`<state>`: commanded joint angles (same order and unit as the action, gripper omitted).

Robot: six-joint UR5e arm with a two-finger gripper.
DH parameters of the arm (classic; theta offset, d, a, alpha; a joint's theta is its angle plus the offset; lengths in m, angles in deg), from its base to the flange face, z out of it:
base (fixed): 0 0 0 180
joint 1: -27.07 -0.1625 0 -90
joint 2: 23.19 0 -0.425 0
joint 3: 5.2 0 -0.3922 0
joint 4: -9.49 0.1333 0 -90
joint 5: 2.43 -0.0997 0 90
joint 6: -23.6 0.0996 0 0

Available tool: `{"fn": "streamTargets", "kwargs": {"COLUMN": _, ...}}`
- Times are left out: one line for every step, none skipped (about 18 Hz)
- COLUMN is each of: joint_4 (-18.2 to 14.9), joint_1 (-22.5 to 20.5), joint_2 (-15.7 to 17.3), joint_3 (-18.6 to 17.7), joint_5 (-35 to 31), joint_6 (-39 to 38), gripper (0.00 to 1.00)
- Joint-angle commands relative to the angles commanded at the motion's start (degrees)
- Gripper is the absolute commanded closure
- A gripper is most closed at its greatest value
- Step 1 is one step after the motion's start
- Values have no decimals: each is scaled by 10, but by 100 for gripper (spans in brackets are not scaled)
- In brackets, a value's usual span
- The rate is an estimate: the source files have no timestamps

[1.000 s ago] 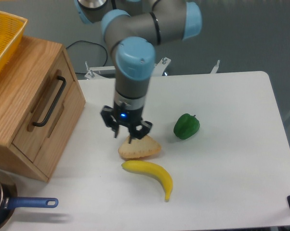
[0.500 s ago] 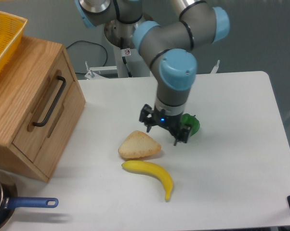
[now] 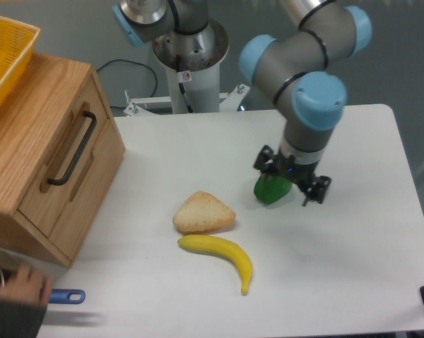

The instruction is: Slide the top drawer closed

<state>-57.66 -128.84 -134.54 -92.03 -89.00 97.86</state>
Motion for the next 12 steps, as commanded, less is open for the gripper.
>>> {"fn": "streamTargets", "kwargs": {"joint_4": 1, "joint_1": -1, "joint_2": -4, "joint_3": 0, "joint_5": -2, "joint_6": 29, "gripper": 0}}
{"fn": "streamTargets", "kwargs": {"joint_4": 1, "joint_1": -4, "joint_2": -11, "joint_3": -2, "joint_5": -3, "joint_6": 68, "gripper": 0}}
{"fn": "streamTargets", "kwargs": {"joint_4": 0, "joint_1": -14, "joint_2": -14, "joint_3": -3, "joint_5": -8, "joint_6": 106, "gripper": 0}}
{"fn": "streamTargets", "kwargs": {"joint_4": -1, "joint_1": -18, "joint_2": -15, "joint_3": -5, "joint_5": -17, "joint_6": 134, "gripper": 0}}
{"fn": "streamTargets", "kwargs": {"joint_4": -1, "joint_1": -19, "joint_2": -15, "joint_3": -7, "joint_5": -25, "joint_6": 148, "gripper": 0}}
{"fn": "streamTargets", "kwargs": {"joint_4": -1, "joint_1": -20, "joint_2": -16, "joint_3": -6, "joint_5": -28, "joint_6": 151, "gripper": 0}}
{"fn": "streamTargets", "kwargs": {"joint_4": 1, "joint_1": -20, "joint_2": -16, "joint_3": -7, "joint_5": -28, "joint_6": 151, "gripper": 0}}
{"fn": "streamTargets", "kwargs": {"joint_4": 1, "joint_1": -20, "joint_2": -18, "joint_3": -6, "joint_5": -29, "joint_6": 150, "gripper": 0}}
{"fn": "streamTargets", "kwargs": {"joint_4": 1, "joint_1": -20, "joint_2": -18, "joint_3": -6, "joint_5": -30, "joint_6": 150, "gripper": 0}}
{"fn": "streamTargets", "kwargs": {"joint_4": 2, "joint_1": -21, "joint_2": -19, "joint_3": -7, "joint_5": -30, "joint_6": 150, "gripper": 0}}
{"fn": "streamTargets", "kwargs": {"joint_4": 1, "joint_1": -23, "joint_2": -20, "joint_3": -7, "joint_5": -30, "joint_6": 150, "gripper": 0}}
{"fn": "streamTargets", "kwargs": {"joint_4": 1, "joint_1": -26, "joint_2": -20, "joint_3": -6, "joint_5": -29, "joint_6": 150, "gripper": 0}}
